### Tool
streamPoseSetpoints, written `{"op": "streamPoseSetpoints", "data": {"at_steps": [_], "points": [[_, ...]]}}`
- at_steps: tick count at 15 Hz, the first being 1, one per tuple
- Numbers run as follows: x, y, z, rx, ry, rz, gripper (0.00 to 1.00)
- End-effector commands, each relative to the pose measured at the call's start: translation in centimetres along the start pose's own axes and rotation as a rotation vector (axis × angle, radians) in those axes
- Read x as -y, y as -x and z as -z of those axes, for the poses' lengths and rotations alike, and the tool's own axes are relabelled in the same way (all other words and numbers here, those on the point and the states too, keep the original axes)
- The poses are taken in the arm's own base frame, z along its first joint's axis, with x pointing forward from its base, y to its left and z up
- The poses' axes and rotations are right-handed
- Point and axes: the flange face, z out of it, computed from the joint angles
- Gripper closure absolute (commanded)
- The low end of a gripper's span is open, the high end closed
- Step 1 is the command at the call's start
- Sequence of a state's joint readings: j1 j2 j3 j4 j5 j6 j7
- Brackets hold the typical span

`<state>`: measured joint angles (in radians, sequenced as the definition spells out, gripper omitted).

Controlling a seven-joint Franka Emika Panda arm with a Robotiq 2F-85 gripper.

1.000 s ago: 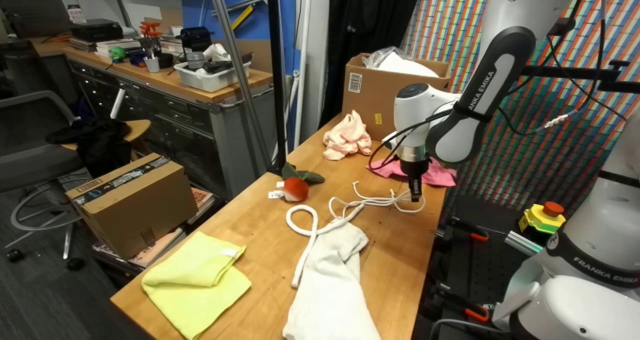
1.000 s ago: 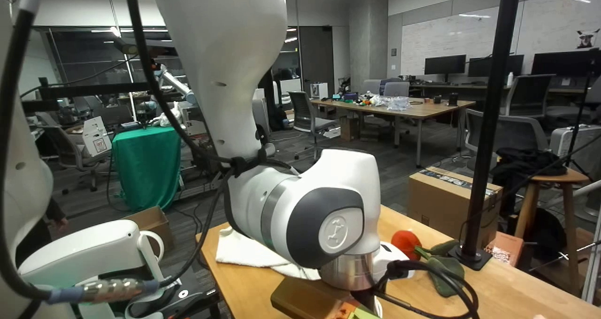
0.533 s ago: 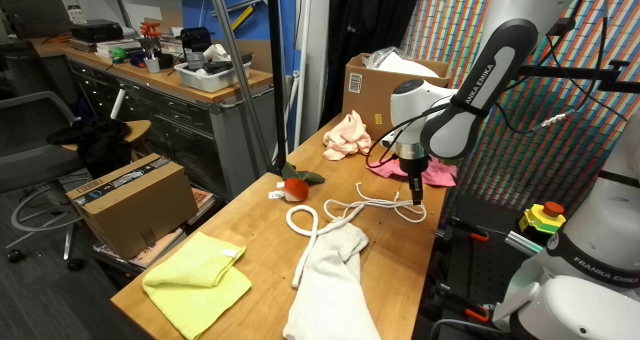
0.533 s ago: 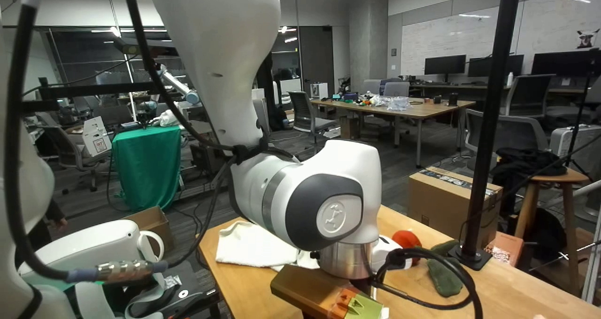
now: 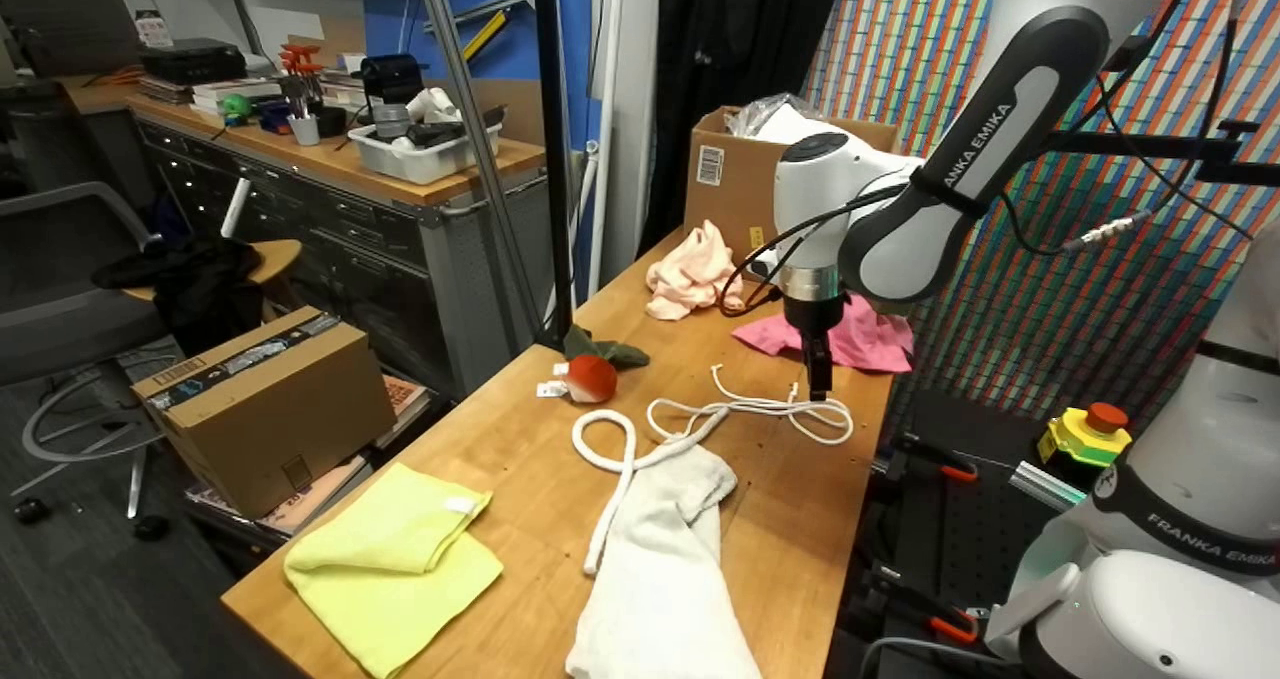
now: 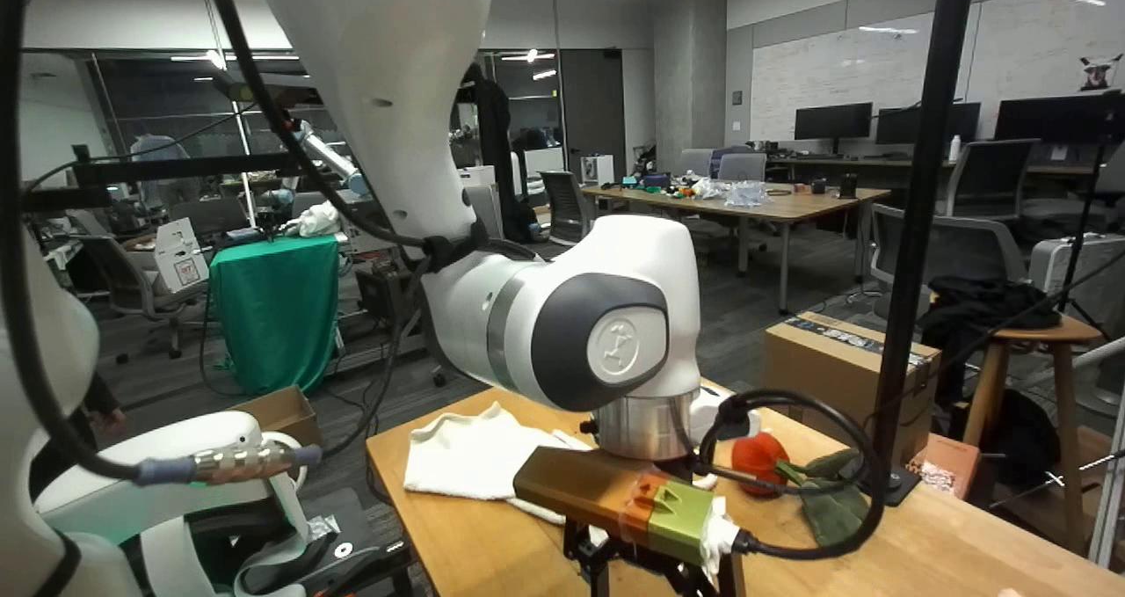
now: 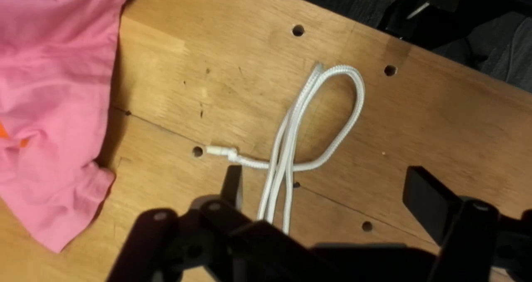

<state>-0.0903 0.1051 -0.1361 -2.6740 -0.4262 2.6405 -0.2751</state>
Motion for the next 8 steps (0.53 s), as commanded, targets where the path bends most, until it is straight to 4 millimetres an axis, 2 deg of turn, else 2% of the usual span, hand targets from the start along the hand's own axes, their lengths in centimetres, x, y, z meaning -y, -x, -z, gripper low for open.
{"op": "streamPoseSetpoints", "data": {"at_steps": [1,8], "points": [[3.1,-1.5,3.0,-0.058,0.033,0.05,0.0],[11.0,-6.3,4.1,-0.133,0.083,0.131,0.0]]}}
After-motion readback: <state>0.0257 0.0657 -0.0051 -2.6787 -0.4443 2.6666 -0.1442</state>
